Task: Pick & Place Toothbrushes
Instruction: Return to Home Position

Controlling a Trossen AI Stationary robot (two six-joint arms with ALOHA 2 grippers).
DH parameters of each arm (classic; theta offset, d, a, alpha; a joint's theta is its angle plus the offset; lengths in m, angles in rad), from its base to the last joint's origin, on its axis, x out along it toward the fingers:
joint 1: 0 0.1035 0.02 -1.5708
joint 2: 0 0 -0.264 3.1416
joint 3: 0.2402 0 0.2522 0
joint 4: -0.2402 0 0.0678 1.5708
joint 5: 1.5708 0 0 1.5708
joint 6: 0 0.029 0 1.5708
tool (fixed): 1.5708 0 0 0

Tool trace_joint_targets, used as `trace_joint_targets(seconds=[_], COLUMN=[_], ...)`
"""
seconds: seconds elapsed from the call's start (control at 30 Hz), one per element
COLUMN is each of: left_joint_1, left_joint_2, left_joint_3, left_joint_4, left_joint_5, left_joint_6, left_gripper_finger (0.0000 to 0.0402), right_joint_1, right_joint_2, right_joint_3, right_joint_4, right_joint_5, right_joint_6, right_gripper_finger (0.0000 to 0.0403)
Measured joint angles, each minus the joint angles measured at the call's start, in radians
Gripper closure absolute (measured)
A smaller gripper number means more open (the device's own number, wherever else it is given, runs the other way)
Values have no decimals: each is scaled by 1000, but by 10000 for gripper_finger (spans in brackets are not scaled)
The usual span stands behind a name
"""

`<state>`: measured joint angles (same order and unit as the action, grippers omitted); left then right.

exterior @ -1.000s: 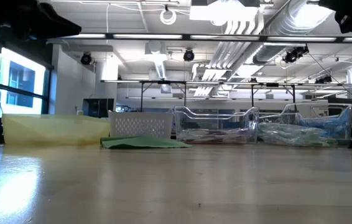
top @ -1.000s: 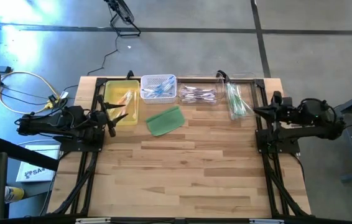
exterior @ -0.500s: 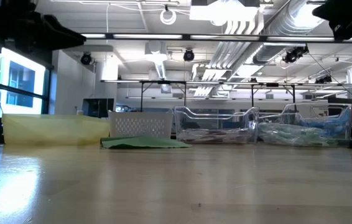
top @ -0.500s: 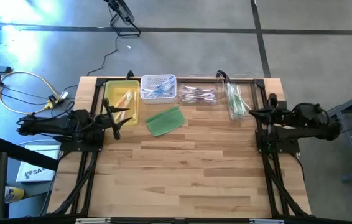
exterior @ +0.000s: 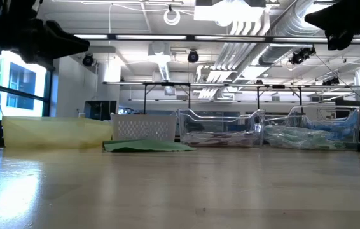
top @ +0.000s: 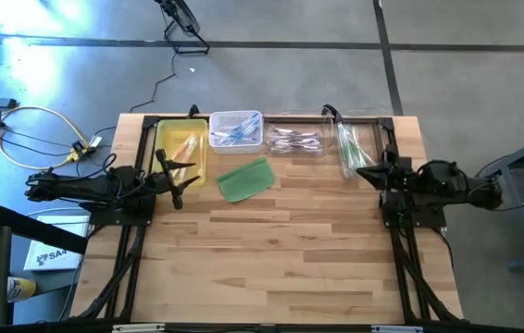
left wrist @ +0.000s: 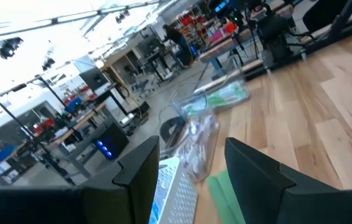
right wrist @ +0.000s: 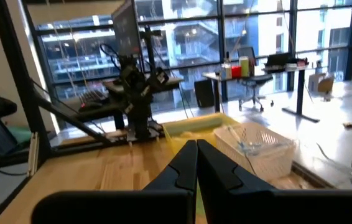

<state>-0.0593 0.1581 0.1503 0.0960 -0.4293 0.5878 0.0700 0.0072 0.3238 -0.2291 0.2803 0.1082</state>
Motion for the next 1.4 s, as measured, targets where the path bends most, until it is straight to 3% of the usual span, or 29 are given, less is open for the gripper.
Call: trace_joint_targets(seconds=[0.9,1.1,1.4], left_joint_1=[0,0,0], left_joint_2=[1,2,2], left_joint_3=[-43,-43,-43], left_joint_4=[11,6,6], left_joint_5=[32,53,68], left_joint_6=[14,14,11], left_gripper_finger=[224,224,224], right_joint_1=[0,0,0], right_joint_2=[0,0,0], right_joint_3=[-63,-126,-274], right_joint_4=[25,17,223], right_joint_5=[-3,-50,-42], right_joint_6=[-25,16,-27], right_gripper_finger=[401,401,401])
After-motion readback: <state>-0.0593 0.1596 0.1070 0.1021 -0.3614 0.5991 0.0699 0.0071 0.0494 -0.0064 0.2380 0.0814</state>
